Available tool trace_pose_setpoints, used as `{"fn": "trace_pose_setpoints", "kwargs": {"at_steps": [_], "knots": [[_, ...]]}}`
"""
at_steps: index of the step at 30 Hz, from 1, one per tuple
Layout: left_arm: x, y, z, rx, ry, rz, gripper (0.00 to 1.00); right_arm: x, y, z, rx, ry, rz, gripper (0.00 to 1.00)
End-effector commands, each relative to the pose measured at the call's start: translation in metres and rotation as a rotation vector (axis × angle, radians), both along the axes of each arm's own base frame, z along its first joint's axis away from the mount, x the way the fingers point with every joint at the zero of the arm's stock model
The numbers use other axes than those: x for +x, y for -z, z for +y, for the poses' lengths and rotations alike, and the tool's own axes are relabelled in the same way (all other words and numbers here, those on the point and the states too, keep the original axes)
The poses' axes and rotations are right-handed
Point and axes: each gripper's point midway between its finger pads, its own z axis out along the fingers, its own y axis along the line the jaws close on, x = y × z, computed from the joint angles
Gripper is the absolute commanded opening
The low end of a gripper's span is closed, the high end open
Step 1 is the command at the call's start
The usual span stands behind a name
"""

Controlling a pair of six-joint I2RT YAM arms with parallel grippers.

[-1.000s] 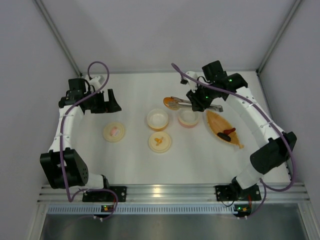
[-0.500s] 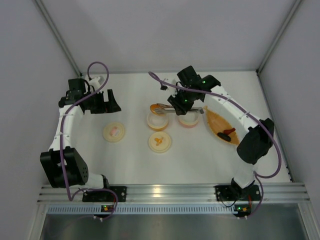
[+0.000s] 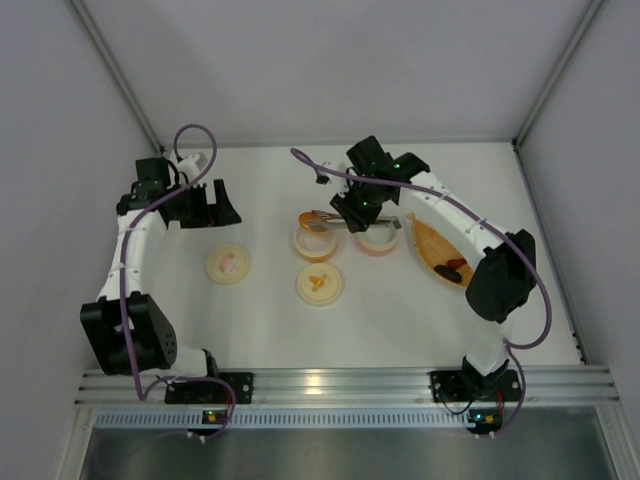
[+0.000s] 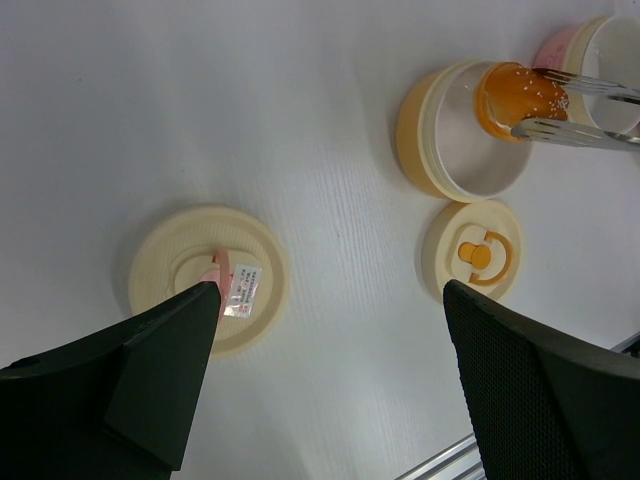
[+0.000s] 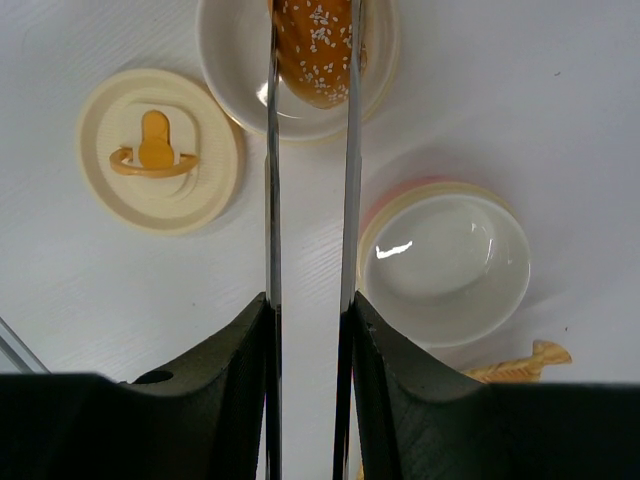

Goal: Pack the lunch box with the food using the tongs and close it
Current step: Place the fake food in the packing box.

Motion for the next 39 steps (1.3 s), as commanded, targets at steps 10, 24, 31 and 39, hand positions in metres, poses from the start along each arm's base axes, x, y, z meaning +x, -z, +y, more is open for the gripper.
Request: {"fn": "trace_pose_setpoints", "kwargs": {"at_steps": [10,24,31,39], "knots": [[0.005,0.004,0.002,-0.012,0.010,-0.013,0.98,-0.002,0.017,0.016,0.016,-0.035,-0.007,0.27],[0.007,0.008,0.002,-0.020,0.010,-0.004,0.98,-0.005,0.030,0.018,-0.005,-0.043,0.027,0.29],[0.007,0.010,0.002,-0.023,0.013,0.001,0.98,-0.002,0.036,0.021,-0.020,-0.049,0.045,0.32],[0.007,0.011,0.002,-0.023,0.016,0.001,0.98,0.002,0.032,0.028,0.002,-0.052,0.048,0.42]]}}
